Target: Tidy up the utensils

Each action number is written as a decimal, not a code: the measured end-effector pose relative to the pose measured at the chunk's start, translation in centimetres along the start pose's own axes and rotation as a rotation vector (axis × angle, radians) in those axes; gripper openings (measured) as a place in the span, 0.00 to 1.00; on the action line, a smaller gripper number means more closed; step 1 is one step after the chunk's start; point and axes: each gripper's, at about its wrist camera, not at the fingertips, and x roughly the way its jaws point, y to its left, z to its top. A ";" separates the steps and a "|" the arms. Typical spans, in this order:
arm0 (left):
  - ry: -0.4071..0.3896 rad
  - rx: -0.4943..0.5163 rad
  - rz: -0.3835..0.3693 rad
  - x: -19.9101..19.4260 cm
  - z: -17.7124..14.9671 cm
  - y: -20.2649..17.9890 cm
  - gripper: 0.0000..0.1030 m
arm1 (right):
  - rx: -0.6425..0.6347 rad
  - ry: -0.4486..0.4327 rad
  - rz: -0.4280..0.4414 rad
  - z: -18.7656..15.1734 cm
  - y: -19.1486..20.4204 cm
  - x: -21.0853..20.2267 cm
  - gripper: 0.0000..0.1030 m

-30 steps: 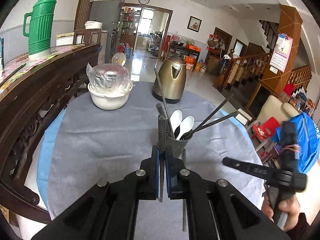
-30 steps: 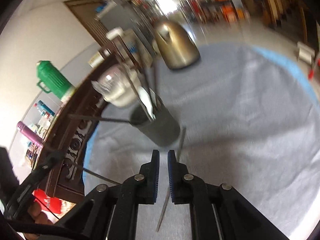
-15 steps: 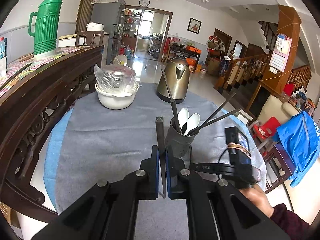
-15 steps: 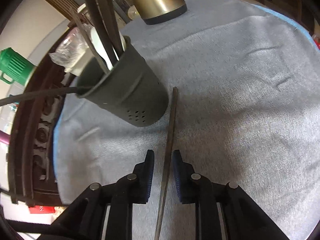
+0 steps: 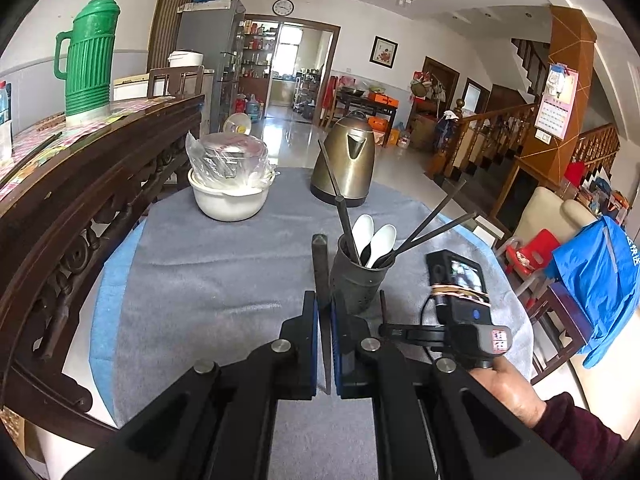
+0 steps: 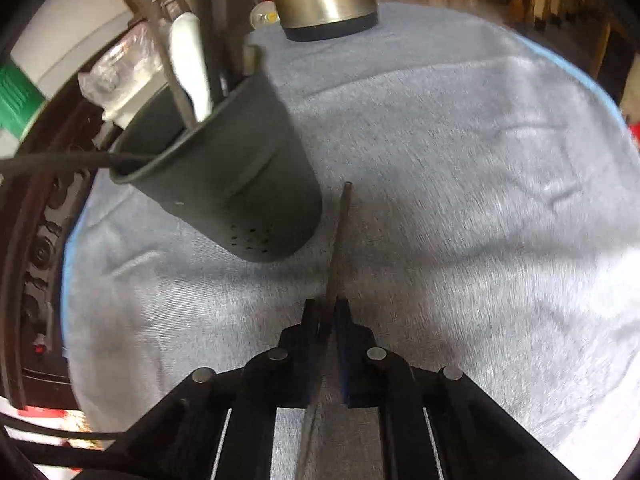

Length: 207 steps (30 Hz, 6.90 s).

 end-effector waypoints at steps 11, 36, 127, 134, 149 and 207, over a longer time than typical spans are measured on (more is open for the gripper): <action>-0.028 0.019 0.013 -1.4 0.3 -1.1 0.06 | -0.009 -0.217 0.256 -3.0 -2.5 -9.4 0.06; 0.028 -0.099 -0.034 -1.5 -1.9 5.1 0.05 | -0.094 0.014 -0.145 -0.1 1.2 0.2 0.13; -0.095 -0.706 -0.032 -2.2 -6.5 15.0 0.05 | 0.054 -0.026 0.156 -8.4 -9.2 -5.5 0.06; -0.147 -0.459 -0.083 -2.2 -1.0 8.8 0.05 | 0.129 -0.069 0.208 -6.3 -10.4 -6.7 0.09; -0.149 -0.232 -0.076 -2.3 1.3 3.1 0.05 | -0.062 0.067 -0.089 -2.3 -5.5 -2.6 0.09; -0.433 -0.110 0.060 0.1 15.5 -3.8 0.05 | -0.150 -0.811 0.097 5.2 6.6 -27.1 0.06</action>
